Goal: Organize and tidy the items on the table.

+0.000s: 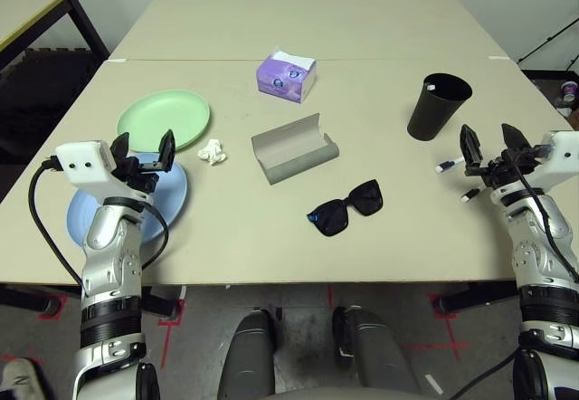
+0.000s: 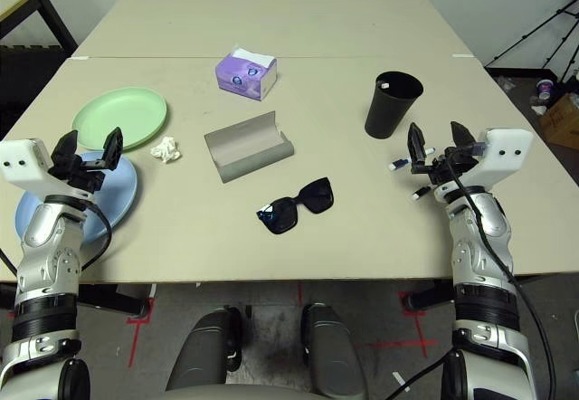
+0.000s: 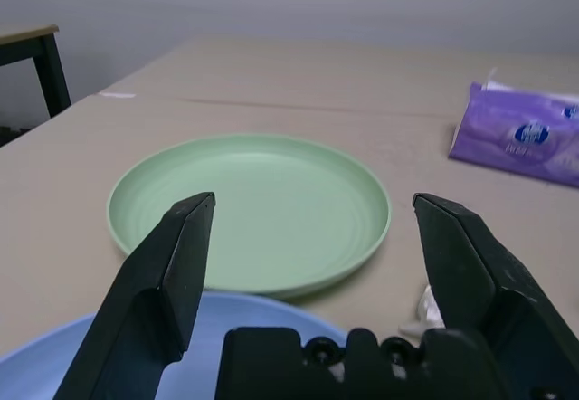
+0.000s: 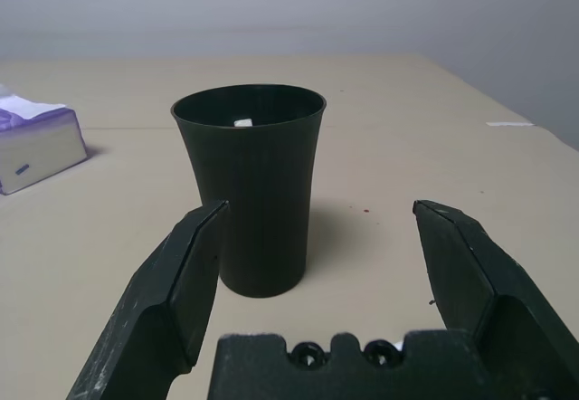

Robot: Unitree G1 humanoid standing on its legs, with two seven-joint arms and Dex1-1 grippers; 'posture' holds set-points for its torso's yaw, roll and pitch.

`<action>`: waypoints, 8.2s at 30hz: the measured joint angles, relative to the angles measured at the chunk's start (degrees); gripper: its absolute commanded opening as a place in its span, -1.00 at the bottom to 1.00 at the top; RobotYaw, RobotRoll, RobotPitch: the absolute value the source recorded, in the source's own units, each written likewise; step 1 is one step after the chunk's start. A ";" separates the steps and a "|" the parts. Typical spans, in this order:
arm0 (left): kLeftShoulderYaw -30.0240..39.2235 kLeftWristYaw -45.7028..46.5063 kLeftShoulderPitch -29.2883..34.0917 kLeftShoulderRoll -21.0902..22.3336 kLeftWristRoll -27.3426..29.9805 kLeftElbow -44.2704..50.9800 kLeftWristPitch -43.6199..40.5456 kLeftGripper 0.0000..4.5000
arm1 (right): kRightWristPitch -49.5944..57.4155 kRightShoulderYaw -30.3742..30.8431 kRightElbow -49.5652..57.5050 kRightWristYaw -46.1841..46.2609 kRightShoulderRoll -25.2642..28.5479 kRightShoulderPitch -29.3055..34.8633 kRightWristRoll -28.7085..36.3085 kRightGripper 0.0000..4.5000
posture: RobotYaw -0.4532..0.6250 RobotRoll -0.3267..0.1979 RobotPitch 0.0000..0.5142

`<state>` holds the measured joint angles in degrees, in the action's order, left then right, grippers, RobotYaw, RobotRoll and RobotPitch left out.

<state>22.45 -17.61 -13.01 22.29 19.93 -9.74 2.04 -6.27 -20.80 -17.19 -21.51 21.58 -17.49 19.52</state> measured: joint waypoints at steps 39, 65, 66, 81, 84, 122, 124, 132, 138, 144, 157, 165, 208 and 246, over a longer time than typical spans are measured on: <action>-1.42 -1.90 0.54 1.75 -0.49 2.49 -2.77 0.98 | 5.15 14.85 8.35 -27.92 7.97 -2.30 0.94 1.00 | -0.15 0.25 -0.65; -3.34 -20.85 -2.25 19.41 -0.46 -3.75 -10.41 0.98 | -6.16 20.27 -1.25 -50.07 10.47 -6.21 -0.18 1.00 | -0.09 0.25 -0.59; -3.33 -21.12 -3.31 20.34 -0.47 -4.97 -11.12 0.98 | -6.27 20.27 -1.30 -50.09 10.41 -6.26 -0.22 1.00 | -0.09 0.25 -0.59; -0.38 -18.71 -1.27 25.57 -1.32 -11.63 -19.91 0.98 | -6.15 20.38 -0.51 -49.26 9.56 -6.36 -0.65 1.00 | -0.10 0.25 -0.59; 0.18 -18.52 2.37 25.55 -1.19 -8.45 -22.26 0.98 | -5.81 20.38 -0.17 -49.52 10.25 -6.55 -0.62 1.00 | -0.09 0.25 -0.58; 7.97 -14.84 8.19 23.12 0.69 -7.08 -23.68 0.98 | 4.23 22.70 9.45 -51.20 11.07 -5.73 2.23 1.00 | -0.10 0.25 -0.56; 8.29 -14.73 8.12 22.97 0.83 -7.32 -23.72 0.98 | 4.23 22.70 9.70 -51.09 11.07 -5.68 2.22 1.00 | -0.10 0.25 -0.56; 9.07 -14.09 7.58 22.62 2.11 -9.71 -24.14 0.72 | 4.22 22.70 10.29 -50.50 11.07 -5.67 2.17 1.00 | -0.10 0.25 -0.56; 9.15 -14.17 7.54 21.77 3.04 -11.12 -24.75 -0.32 | 4.19 22.70 10.38 -50.33 11.09 -5.67 1.95 1.00 | -0.11 0.25 -0.57; 10.29 -15.54 7.22 21.69 5.08 -10.98 -25.88 -0.99 | 3.85 22.70 10.38 -50.28 11.10 -5.67 1.78 1.00 | -0.12 0.25 -0.58; 13.35 -16.14 10.11 21.60 10.62 -6.57 -33.28 -0.99 | 3.04 22.70 10.38 -50.20 11.14 -5.67 1.59 1.00 | -0.12 0.25 -0.58; 18.38 -16.75 15.46 20.83 16.57 -1.56 -39.41 -0.99 | 2.63 22.70 10.16 -50.21 11.26 -5.66 1.07 1.00 | -0.12 0.25 -0.60; 5.56 1.43 -35.47 16.75 3.33 -43.79 -20.46 -0.99 | 1.97 23.11 10.93 -49.18 10.78 -4.37 0.57 1.00 | -0.18 0.25 -0.59; 4.44 1.53 -43.62 15.48 0.31 -54.40 -9.82 -0.14 | 3.20 23.11 12.98 -48.23 11.23 -3.50 0.57 1.00 | -0.20 0.25 -0.61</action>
<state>26.89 -16.08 -56.64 37.77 20.24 -64.15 -7.78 -3.07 2.32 -4.21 -69.74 32.81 -21.00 20.08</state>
